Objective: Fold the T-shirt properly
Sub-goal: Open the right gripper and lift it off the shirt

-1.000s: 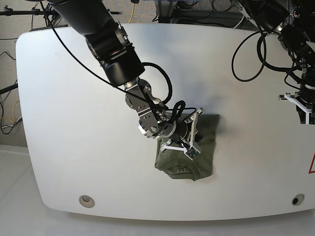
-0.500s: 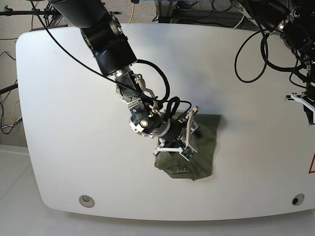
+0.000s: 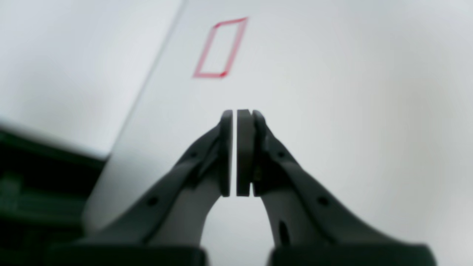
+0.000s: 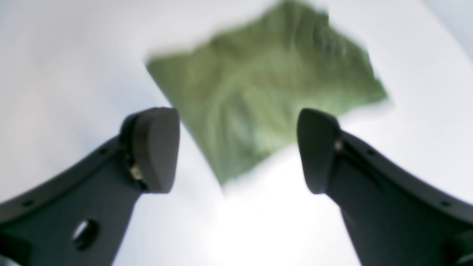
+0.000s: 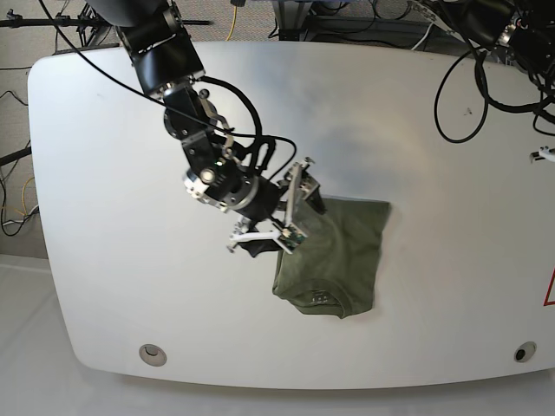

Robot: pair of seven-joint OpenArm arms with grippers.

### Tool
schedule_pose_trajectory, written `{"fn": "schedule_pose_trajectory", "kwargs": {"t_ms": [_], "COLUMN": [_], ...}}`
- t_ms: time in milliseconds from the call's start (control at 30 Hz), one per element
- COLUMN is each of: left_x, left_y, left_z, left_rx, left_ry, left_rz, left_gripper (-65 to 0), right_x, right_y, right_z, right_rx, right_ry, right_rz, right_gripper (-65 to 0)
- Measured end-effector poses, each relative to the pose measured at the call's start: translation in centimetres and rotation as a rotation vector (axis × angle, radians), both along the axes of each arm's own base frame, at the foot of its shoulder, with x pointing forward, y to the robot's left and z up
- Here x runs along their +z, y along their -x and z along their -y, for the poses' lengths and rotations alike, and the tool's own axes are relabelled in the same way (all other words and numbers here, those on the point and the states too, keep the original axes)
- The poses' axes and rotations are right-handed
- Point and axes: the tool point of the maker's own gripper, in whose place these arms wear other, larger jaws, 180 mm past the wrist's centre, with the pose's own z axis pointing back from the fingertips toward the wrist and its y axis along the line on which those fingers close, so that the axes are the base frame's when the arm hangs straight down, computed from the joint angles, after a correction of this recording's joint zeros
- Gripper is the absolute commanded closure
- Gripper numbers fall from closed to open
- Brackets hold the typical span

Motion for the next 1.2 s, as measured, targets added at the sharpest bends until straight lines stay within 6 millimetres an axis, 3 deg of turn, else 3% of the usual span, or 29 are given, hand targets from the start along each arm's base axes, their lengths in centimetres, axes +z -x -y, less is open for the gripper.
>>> {"fn": "schedule_pose_trajectory", "kwargs": {"t_ms": [133,267,500,633,767,933,1200], "left_x": [0.5,-0.6,-2.7,-6.0,-10.6,-15.5,-20.1], "left_y": [2.3,5.4,10.1,13.1,16.0,18.3,21.7], "left_z": [-2.2,-3.5,-5.3,-6.5,-6.6,-6.1,-7.0], "left_rx": [0.084,0.149,0.276,0.373,0.431,0.446,0.459], "left_ry": [-0.009,-0.003,0.006,0.061,0.148,0.245,0.345], "left_rz": [0.016,-0.029,-0.153,-0.304,-0.462,-0.602,-0.787], "left_gripper": [0.0,0.0,0.0,0.0,0.0,0.0,0.0], "right_x": [0.3,0.2,-2.3,-3.8,-4.7,-5.3,-8.0], "right_y": [0.1,0.8,4.5,7.9,12.2,16.3,23.2], "right_z": [4.8,10.8,21.2,26.7,32.6,36.5,40.7], "right_rx": [-0.145,-0.288,-0.553,-0.711,-0.885,-1.033,-1.246], "right_ry": [0.013,0.051,0.126,0.148,0.197,0.205,0.232], "right_rz": [-0.013,-0.024,-0.119,-0.179,-0.234,-0.276,-0.402], "right_gripper": [-40.3,-37.0,-31.9,-30.4,-30.1,-30.1,-30.1]}}
